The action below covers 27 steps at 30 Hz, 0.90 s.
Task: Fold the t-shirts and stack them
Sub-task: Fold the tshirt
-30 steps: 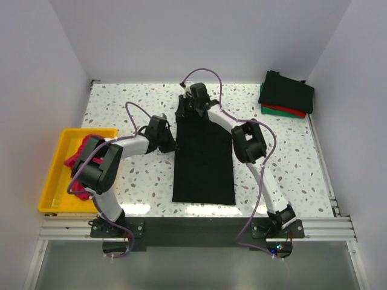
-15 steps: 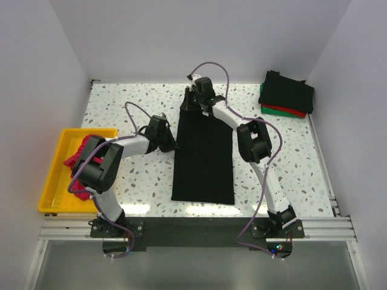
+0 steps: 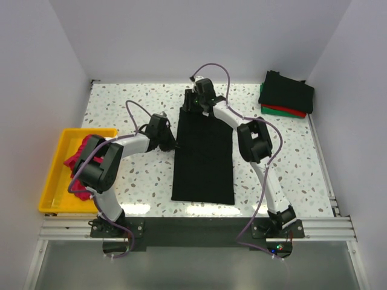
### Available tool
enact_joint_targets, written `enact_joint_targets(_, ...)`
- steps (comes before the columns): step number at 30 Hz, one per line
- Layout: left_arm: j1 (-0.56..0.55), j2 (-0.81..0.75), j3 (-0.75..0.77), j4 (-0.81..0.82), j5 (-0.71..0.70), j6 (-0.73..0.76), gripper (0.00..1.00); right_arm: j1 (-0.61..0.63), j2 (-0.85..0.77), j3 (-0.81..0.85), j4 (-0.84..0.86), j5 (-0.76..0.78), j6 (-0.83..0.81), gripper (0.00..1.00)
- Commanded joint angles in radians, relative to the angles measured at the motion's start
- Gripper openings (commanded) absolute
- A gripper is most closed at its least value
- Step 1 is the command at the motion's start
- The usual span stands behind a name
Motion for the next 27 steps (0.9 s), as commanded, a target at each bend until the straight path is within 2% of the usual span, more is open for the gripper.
enact_joint_targets(1, 0.015, 0.004, 0.075, -0.048, -0.013, 0.038, 0.11, -0.014, -0.119, 0.074, -0.044, 0.036, -0.021, 0.49)
enact_joint_targets(3, 0.016, 0.009, 0.130, -0.056, -0.001, 0.052, 0.12, -0.019, -0.163, 0.049, -0.050, 0.051, -0.021, 0.53)
enact_joint_targets(11, 0.021, 0.021, 0.279, -0.105, -0.004, 0.058, 0.15, -0.047, -0.378, -0.145, -0.100, 0.144, 0.003, 0.54)
enact_joint_targets(17, 0.035, 0.114, 0.394, -0.084, -0.033, 0.067, 0.16, -0.057, -0.588, -0.426, -0.085, 0.156, 0.049, 0.54)
enact_joint_targets(20, 0.035, 0.182, 0.434, -0.036, -0.021, 0.087, 0.16, -0.059, -0.689, -0.611, -0.073, 0.154, 0.077, 0.54)
enact_joint_targets(27, 0.033, 0.357, 0.488, 0.018, 0.037, 0.087, 0.15, -0.056, -0.867, -0.926, -0.045, 0.128, 0.183, 0.54)
